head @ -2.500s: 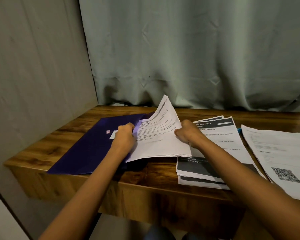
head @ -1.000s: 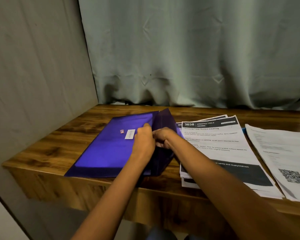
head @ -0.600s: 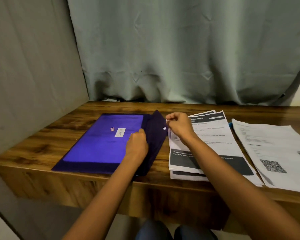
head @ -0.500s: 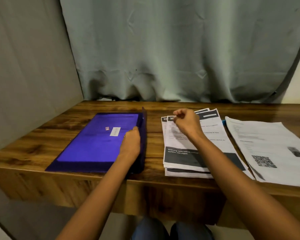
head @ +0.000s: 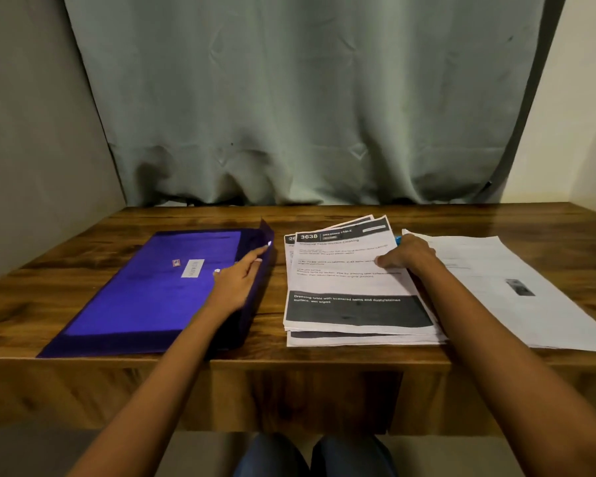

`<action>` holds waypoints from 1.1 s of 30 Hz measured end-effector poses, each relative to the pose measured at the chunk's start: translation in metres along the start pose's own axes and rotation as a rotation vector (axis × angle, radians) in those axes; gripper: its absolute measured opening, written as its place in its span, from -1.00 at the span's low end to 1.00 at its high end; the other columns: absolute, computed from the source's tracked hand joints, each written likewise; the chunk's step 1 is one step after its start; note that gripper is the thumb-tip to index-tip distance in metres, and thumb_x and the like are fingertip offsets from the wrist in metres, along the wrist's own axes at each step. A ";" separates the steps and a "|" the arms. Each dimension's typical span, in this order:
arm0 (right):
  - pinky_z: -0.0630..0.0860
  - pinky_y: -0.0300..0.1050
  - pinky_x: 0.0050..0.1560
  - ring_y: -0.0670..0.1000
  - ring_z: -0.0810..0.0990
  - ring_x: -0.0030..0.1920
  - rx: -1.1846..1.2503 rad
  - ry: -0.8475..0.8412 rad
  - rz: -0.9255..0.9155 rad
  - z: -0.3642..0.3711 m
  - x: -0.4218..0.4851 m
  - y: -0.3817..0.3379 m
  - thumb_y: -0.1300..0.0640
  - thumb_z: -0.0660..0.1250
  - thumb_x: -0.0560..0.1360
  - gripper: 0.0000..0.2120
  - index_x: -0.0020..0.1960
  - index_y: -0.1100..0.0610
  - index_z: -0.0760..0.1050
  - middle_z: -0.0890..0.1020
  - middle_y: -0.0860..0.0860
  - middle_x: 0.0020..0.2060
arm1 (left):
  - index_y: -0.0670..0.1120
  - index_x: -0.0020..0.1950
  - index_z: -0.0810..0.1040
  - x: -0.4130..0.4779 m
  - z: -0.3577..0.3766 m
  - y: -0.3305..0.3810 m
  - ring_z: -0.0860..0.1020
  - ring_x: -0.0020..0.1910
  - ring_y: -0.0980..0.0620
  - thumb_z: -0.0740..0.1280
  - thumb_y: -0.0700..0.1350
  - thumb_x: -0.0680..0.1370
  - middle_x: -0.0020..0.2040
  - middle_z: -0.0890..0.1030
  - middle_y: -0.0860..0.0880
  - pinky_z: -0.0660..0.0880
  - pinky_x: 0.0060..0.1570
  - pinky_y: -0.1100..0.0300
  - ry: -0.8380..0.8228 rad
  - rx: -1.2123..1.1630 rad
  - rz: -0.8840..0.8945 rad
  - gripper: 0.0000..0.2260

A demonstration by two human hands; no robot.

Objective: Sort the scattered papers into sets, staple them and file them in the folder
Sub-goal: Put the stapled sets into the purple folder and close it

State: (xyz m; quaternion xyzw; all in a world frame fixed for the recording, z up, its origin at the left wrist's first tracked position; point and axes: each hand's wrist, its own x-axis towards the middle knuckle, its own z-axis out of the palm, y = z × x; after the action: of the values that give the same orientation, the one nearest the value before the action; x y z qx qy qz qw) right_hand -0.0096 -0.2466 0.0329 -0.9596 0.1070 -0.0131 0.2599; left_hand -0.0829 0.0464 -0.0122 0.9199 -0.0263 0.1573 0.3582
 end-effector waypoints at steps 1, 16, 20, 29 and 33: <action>0.26 0.06 0.36 0.19 0.37 0.34 0.011 -0.005 0.000 0.002 0.001 0.001 -0.01 0.44 0.46 -0.43 0.34 0.22 0.34 0.45 0.16 0.33 | 0.17 0.48 0.26 0.002 0.001 -0.001 0.33 0.41 -0.23 -0.01 0.02 0.68 0.43 0.41 -0.12 0.13 0.44 -0.14 -0.037 0.058 -0.020 -0.64; 0.51 0.02 -0.02 0.20 0.55 0.06 0.192 0.253 -0.017 0.014 0.005 0.002 0.15 0.56 0.33 -0.66 0.03 0.18 0.53 0.61 0.15 0.03 | 0.32 0.51 0.07 -0.007 0.016 0.003 -0.07 0.55 -0.16 -0.11 0.31 0.59 0.58 0.08 0.00 -0.21 0.45 -0.24 -0.238 0.547 -0.070 -0.53; 0.52 0.00 -0.05 0.18 0.56 0.01 0.314 0.189 -0.016 0.008 0.008 0.004 0.21 0.51 0.38 -0.76 -0.08 0.21 0.46 0.58 0.15 -0.03 | 0.32 0.51 0.07 -0.007 0.016 0.003 -0.07 0.55 -0.16 -0.11 0.31 0.59 0.58 0.09 0.00 -0.19 0.45 -0.24 -0.233 0.553 -0.064 -0.53; 0.54 0.05 0.02 0.19 0.62 0.00 0.613 -0.214 0.119 -0.008 0.005 0.013 0.24 0.50 0.39 -0.53 0.24 0.32 0.46 0.60 0.19 0.14 | 0.31 0.51 0.09 -0.007 0.014 0.002 -0.05 0.55 -0.15 -0.10 0.31 0.59 0.57 0.10 0.00 -0.18 0.46 -0.24 -0.224 0.548 -0.059 -0.52; 0.51 0.13 0.16 0.25 0.60 0.09 0.655 -0.195 0.090 -0.012 0.002 0.008 0.33 0.43 0.44 -0.64 0.21 0.33 0.48 0.60 0.18 0.14 | 0.31 0.50 0.10 -0.008 0.014 0.003 -0.05 0.55 -0.15 -0.10 0.31 0.59 0.57 0.11 0.00 -0.18 0.46 -0.24 -0.221 0.541 -0.059 -0.53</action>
State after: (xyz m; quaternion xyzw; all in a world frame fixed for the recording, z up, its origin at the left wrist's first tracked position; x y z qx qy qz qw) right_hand -0.0100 -0.2600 0.0391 -0.8164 0.1138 0.0565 0.5633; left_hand -0.0871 0.0349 -0.0222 0.9939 0.0046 0.0468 0.0993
